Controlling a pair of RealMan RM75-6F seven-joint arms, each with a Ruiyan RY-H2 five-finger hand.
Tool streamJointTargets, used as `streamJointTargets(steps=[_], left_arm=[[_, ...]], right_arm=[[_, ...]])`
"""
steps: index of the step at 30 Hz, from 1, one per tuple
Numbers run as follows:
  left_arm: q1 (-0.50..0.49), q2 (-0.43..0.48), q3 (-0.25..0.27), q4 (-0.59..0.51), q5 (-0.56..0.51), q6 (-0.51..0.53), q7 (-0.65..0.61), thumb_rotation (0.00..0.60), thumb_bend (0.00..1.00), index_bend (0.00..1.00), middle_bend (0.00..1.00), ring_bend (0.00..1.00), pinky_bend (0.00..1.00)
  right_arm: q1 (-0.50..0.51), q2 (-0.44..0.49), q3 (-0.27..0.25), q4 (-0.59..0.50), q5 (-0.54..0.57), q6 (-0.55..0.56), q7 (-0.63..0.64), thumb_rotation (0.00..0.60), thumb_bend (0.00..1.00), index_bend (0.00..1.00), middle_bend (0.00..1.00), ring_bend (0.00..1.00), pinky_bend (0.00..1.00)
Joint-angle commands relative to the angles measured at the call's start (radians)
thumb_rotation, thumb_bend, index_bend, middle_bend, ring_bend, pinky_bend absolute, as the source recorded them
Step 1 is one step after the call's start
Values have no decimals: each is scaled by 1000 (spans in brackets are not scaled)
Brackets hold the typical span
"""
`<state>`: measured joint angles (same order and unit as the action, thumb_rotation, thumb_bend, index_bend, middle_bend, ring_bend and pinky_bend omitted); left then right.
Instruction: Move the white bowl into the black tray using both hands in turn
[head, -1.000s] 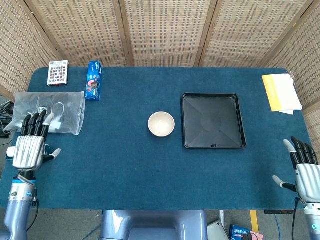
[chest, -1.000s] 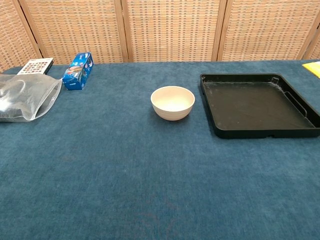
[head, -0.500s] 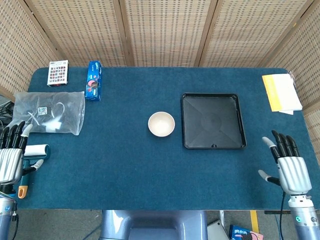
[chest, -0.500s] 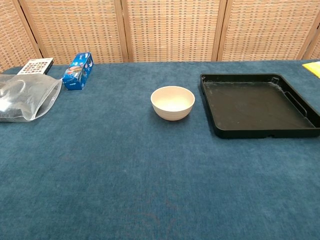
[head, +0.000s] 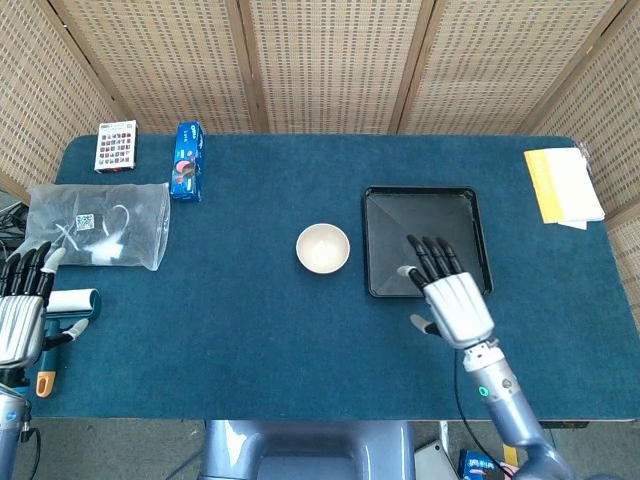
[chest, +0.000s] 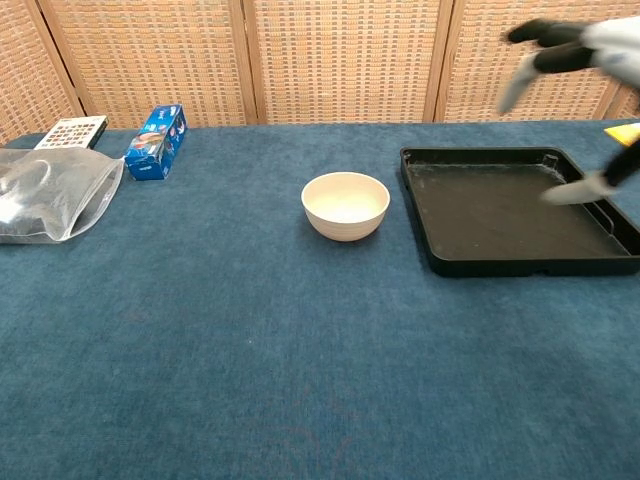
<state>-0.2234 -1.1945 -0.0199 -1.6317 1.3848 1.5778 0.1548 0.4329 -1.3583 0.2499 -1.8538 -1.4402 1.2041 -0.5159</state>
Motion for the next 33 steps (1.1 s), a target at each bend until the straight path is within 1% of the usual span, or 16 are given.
streamJointTargets(steps=[1, 5, 7, 10, 17, 22, 27, 33], left_arm=[[2, 3, -6, 1, 5, -12, -11, 600, 0, 0, 0, 0, 0], [4, 5, -14, 11, 10, -30, -34, 600, 0, 0, 0, 0, 0], [4, 6, -23, 18, 5, -39, -47, 600, 0, 0, 0, 0, 0], [6, 6, -40, 26, -11, -50, -64, 600, 0, 0, 0, 0, 0], [8, 7, -59, 33, -23, -73, -74, 600, 0, 0, 0, 0, 0], [8, 6, -65, 35, -28, -84, -73, 600, 0, 0, 0, 0, 0], [13, 8, -75, 39, -35, -94, -80, 600, 0, 0, 0, 0, 0], [15, 8, -80, 44, -37, -108, -84, 600, 0, 0, 0, 0, 0]], right_arm=[[139, -148, 78, 30, 180, -98, -174, 600, 168, 358, 32, 0, 114], [224, -239, 116, 123, 317, -137, -239, 600, 174, 369, 38, 0, 115], [255, -270, 124, 168, 359, -145, -247, 600, 177, 370, 38, 0, 115], [294, -308, 128, 236, 393, -159, -238, 600, 182, 376, 40, 0, 115], [368, -382, 128, 375, 420, -192, -189, 600, 203, 415, 68, 0, 125], [397, -411, 127, 442, 426, -203, -165, 600, 233, 459, 110, 7, 138], [428, -444, 118, 543, 459, -242, -126, 600, 244, 467, 116, 11, 141], [446, -466, 96, 613, 454, -257, -84, 600, 259, 476, 117, 15, 141]])
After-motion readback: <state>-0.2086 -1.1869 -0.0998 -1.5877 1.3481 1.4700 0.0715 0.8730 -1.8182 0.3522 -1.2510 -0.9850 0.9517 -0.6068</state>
